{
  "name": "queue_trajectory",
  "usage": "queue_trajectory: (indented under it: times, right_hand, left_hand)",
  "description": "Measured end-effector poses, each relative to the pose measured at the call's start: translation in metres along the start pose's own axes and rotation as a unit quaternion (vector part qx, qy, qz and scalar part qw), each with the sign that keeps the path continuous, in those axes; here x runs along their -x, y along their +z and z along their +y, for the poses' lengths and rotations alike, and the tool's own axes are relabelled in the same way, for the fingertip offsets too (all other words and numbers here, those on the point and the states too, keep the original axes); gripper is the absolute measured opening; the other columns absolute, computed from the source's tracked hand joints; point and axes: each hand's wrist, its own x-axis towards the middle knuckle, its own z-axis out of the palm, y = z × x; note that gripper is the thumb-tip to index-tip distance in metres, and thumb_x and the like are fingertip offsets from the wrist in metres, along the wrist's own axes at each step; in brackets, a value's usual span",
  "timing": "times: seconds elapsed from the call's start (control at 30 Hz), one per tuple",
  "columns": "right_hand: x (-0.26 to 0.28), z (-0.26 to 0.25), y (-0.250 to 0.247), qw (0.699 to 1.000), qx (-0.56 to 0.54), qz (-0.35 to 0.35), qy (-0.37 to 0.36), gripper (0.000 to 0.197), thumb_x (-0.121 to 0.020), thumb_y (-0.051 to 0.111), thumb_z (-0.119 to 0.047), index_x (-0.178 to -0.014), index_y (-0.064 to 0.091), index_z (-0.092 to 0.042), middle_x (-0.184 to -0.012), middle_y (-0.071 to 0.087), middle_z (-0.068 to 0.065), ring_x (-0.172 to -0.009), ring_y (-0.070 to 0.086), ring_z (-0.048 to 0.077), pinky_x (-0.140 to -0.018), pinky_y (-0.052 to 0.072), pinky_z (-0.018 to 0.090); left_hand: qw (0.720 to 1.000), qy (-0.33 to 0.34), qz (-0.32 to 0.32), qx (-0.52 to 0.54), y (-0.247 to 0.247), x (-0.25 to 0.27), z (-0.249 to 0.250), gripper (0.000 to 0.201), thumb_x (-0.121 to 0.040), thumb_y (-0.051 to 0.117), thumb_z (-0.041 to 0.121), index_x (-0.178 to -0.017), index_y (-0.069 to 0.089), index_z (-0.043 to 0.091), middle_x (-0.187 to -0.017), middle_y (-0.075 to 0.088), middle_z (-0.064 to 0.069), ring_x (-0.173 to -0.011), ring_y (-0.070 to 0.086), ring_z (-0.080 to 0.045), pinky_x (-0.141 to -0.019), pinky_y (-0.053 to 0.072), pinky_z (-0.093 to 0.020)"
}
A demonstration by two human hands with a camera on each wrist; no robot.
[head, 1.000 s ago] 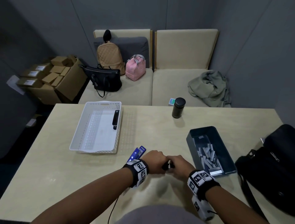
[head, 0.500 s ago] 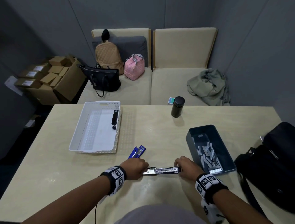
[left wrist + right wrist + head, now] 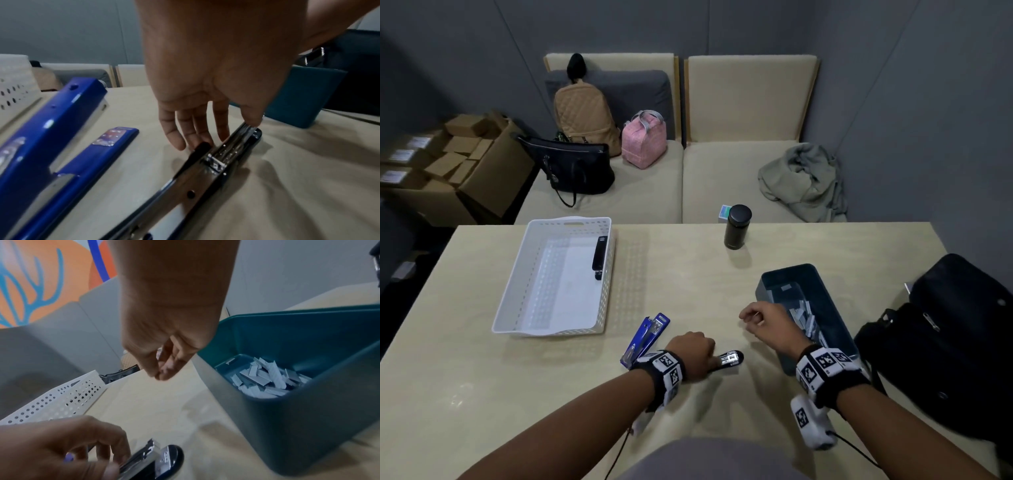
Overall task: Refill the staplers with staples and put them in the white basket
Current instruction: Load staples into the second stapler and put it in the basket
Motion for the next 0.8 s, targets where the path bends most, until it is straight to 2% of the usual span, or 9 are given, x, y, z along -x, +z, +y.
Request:
queue_trajectory:
  times: [0.07, 0.17, 0.23, 0.27, 0.33, 0.4, 0.47, 0.63, 0.8]
  right_hand:
    - [-0.001, -0.001, -0.009, 0.997, -0.027, 0.074, -0.011, 0.019, -0.083, 0.061, 0.002, -0.094, 0.071, -0.010, -0.087, 0.064, -0.004, -0.076, 0.059, 0.007, -0.067, 0.047, 0.008]
    - [-0.006, 0.009, -0.033, 0.977, -0.045, 0.209, -0.016, 0.017, -0.082, 0.061, 0.002, -0.089, 0.070, -0.010, -0.085, 0.065, 0.000, -0.070, 0.060, 0.003, -0.063, 0.045, 0.006]
    - [-0.010, 0.029, -0.050, 0.971, -0.040, 0.235, 0.021, 0.016, -0.083, 0.060, 0.001, -0.089, 0.069, -0.010, -0.087, 0.068, 0.003, -0.073, 0.062, 0.004, -0.068, 0.045, 0.008]
    - [-0.013, 0.041, -0.056, 0.973, -0.035, 0.220, 0.055, 0.017, -0.083, 0.060, 0.001, -0.090, 0.069, -0.011, -0.090, 0.070, 0.005, -0.078, 0.064, 0.011, -0.074, 0.047, 0.014]
    - [-0.016, 0.061, -0.062, 0.982, -0.012, 0.144, 0.124, 0.019, -0.082, 0.060, -0.001, -0.093, 0.068, -0.014, -0.098, 0.072, 0.008, -0.088, 0.066, 0.021, -0.082, 0.050, 0.024]
    - [-0.018, 0.075, -0.062, 0.985, 0.045, 0.041, 0.159, 0.022, -0.083, 0.062, -0.004, -0.102, 0.068, -0.012, -0.104, 0.070, 0.008, -0.097, 0.065, 0.024, -0.081, 0.047, 0.024]
    - [-0.019, 0.081, -0.057, 0.982, 0.105, -0.023, 0.156, 0.028, -0.083, 0.064, -0.007, -0.112, 0.066, -0.008, -0.109, 0.067, 0.010, -0.104, 0.063, 0.026, -0.082, 0.045, 0.023]
    - [-0.034, 0.081, -0.044, 0.976, 0.194, -0.008, 0.103, 0.027, -0.088, 0.057, -0.009, -0.114, 0.063, -0.007, -0.120, 0.059, 0.015, -0.110, 0.058, 0.031, -0.091, 0.050, 0.037]
    - [-0.055, 0.068, -0.033, 0.973, 0.216, 0.010, 0.080, 0.025, -0.091, 0.055, -0.018, -0.115, 0.059, -0.010, -0.124, 0.055, 0.012, -0.115, 0.053, 0.031, -0.088, 0.046, 0.038]
  left_hand:
    - [1.000, 0.004, -0.013, -0.011, 0.008, -0.005, 0.005, 0.042, -0.085, 0.054, 0.048, -0.108, 0.058, 0.013, -0.112, 0.057, -0.014, -0.103, 0.059, -0.035, -0.082, 0.048, -0.042]
    - [0.999, 0.020, -0.002, -0.031, 0.015, -0.007, 0.008, 0.034, -0.085, 0.058, 0.032, -0.112, 0.053, 0.012, -0.114, 0.057, -0.015, -0.105, 0.058, -0.036, -0.082, 0.048, -0.043]
    - [0.999, 0.028, -0.009, -0.027, 0.017, -0.009, 0.008, 0.033, -0.084, 0.059, 0.028, -0.112, 0.052, 0.012, -0.114, 0.057, -0.015, -0.105, 0.058, -0.036, -0.080, 0.048, -0.041]
    - [0.999, 0.033, -0.014, -0.022, 0.016, -0.009, 0.008, 0.034, -0.083, 0.060, 0.028, -0.112, 0.053, 0.012, -0.115, 0.057, -0.015, -0.105, 0.058, -0.035, -0.079, 0.047, -0.041]
    - [0.999, 0.042, -0.018, -0.010, 0.015, -0.010, 0.006, 0.035, -0.082, 0.063, 0.030, -0.111, 0.053, 0.013, -0.114, 0.057, -0.014, -0.105, 0.058, -0.035, -0.079, 0.047, -0.040]
    - [0.998, 0.049, -0.026, 0.005, 0.015, -0.013, 0.005, 0.037, -0.081, 0.065, 0.035, -0.109, 0.054, 0.014, -0.113, 0.057, -0.013, -0.104, 0.058, -0.034, -0.079, 0.046, -0.038]
    - [0.998, 0.053, -0.028, 0.021, 0.015, -0.013, 0.002, 0.036, -0.080, 0.067, 0.038, -0.107, 0.054, 0.017, -0.112, 0.057, -0.011, -0.103, 0.057, -0.031, -0.077, 0.044, -0.035]
    - [0.997, 0.050, -0.009, 0.057, 0.023, -0.011, -0.007, 0.031, -0.079, 0.066, 0.040, -0.101, 0.052, 0.023, -0.105, 0.056, -0.004, -0.096, 0.056, -0.024, -0.074, 0.042, -0.033]
    - [0.996, 0.037, 0.006, 0.079, 0.030, -0.004, -0.011, 0.027, -0.080, 0.062, 0.038, -0.102, 0.051, 0.027, -0.105, 0.054, 0.001, -0.099, 0.054, -0.020, -0.077, 0.046, -0.035]
